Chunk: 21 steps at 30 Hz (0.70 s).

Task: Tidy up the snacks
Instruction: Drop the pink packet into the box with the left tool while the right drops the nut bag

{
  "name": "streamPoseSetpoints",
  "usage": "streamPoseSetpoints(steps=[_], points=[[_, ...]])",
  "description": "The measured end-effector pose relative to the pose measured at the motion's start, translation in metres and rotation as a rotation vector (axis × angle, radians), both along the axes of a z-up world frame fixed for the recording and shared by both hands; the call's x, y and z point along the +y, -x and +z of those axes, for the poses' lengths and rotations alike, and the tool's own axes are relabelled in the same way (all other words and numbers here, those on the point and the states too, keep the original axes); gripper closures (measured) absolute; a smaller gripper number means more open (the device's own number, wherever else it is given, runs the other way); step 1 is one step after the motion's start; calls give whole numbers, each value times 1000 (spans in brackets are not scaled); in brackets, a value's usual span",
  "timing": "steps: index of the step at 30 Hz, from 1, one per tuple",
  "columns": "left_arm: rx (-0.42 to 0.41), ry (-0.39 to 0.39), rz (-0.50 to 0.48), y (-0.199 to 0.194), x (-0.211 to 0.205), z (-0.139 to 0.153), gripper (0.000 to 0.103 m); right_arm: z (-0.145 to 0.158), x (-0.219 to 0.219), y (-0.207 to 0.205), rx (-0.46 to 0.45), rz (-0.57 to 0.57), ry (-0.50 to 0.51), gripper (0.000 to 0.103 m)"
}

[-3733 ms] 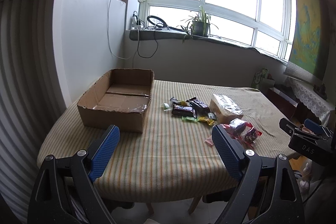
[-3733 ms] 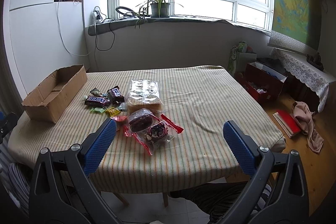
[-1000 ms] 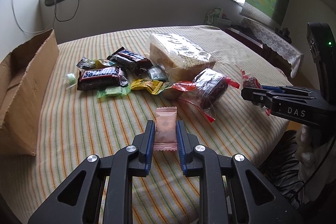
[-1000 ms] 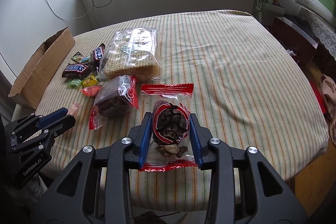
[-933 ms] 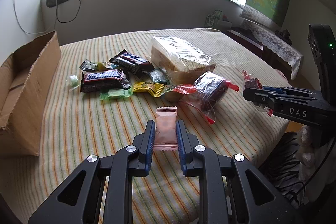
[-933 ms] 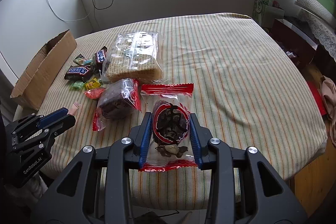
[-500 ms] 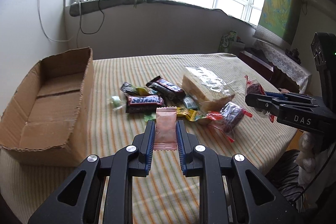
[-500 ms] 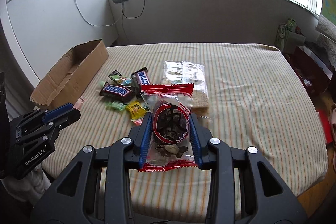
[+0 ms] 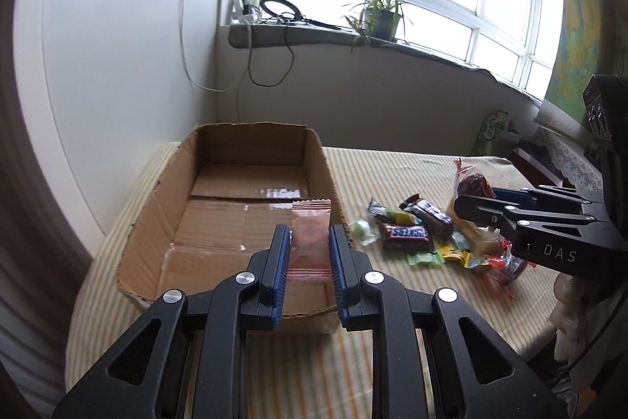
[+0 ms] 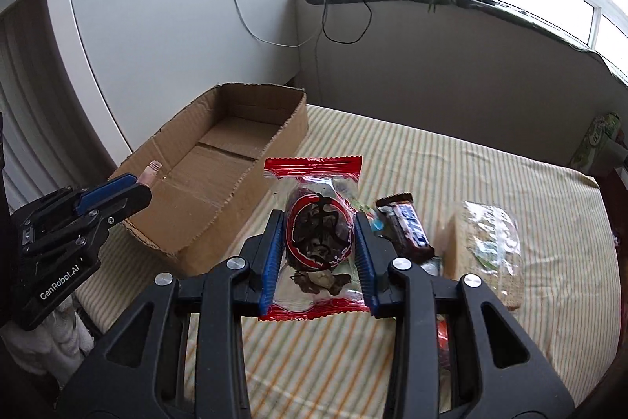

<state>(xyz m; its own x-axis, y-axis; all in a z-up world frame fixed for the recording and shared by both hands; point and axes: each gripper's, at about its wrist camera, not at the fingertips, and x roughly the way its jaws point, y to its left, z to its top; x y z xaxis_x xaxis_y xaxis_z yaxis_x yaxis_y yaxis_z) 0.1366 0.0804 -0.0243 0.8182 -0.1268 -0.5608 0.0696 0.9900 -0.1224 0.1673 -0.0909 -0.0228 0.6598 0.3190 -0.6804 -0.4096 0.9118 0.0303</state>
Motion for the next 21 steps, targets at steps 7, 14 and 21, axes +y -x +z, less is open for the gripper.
streamPoseSetpoints(steps=[7,14,21], points=[[8,-15,72,-1,35,-1,84,-3,59,-19,15,90,12,67],[23,3,109,-8,51,-8,84,-19,102,-36,51,132,40,67],[40,12,120,-17,58,-15,84,-30,116,-45,79,153,33,67]])
